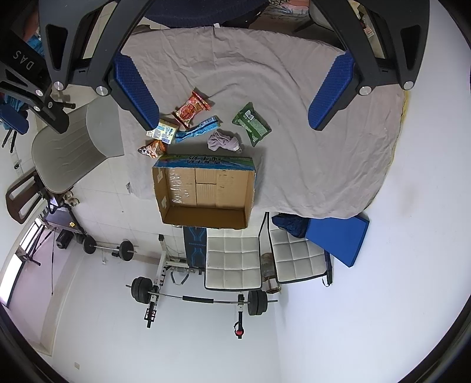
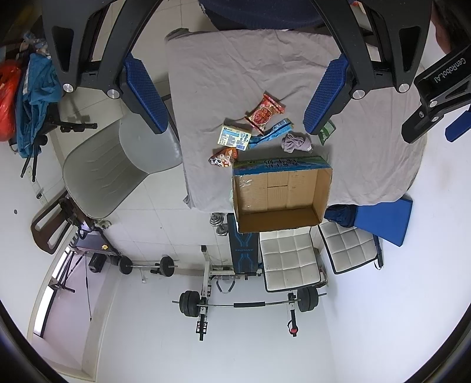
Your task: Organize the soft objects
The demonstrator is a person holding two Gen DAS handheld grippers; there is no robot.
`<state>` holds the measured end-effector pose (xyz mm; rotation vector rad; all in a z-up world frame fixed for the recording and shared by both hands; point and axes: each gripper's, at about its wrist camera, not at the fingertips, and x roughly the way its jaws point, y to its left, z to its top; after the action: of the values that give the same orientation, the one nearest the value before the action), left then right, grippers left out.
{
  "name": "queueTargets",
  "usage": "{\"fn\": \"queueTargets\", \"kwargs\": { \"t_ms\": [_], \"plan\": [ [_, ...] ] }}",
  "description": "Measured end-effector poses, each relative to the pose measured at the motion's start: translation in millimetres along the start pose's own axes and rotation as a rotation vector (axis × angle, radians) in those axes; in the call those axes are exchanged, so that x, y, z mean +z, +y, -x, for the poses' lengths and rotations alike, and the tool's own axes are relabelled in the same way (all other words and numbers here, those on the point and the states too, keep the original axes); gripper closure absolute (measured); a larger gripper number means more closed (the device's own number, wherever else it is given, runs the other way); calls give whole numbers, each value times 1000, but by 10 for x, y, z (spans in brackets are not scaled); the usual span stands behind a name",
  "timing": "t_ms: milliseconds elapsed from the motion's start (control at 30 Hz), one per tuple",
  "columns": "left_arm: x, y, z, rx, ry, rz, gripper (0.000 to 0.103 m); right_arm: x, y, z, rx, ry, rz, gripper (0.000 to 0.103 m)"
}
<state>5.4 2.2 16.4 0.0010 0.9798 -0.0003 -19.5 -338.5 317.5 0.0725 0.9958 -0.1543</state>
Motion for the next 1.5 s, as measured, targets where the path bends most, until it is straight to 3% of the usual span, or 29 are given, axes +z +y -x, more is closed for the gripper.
{"fn": "queueTargets", "kwargs": {
  "t_ms": [1067,1200,1300,1500],
  "plan": [
    [49,29,-26,-8,-6,-5,0,12,-29,-17,14,0,-15,7],
    [88,10,-140,8,-10,-8,0,56,-95,-277,55,68,-47,7],
    [233,84,-447,59,-5,19,0,97,-96,-676,90,159,-74,7],
    [306,348,-1264,110,126,87,0,21,-30,-1733,116,353,-113,7]
  ]
}}
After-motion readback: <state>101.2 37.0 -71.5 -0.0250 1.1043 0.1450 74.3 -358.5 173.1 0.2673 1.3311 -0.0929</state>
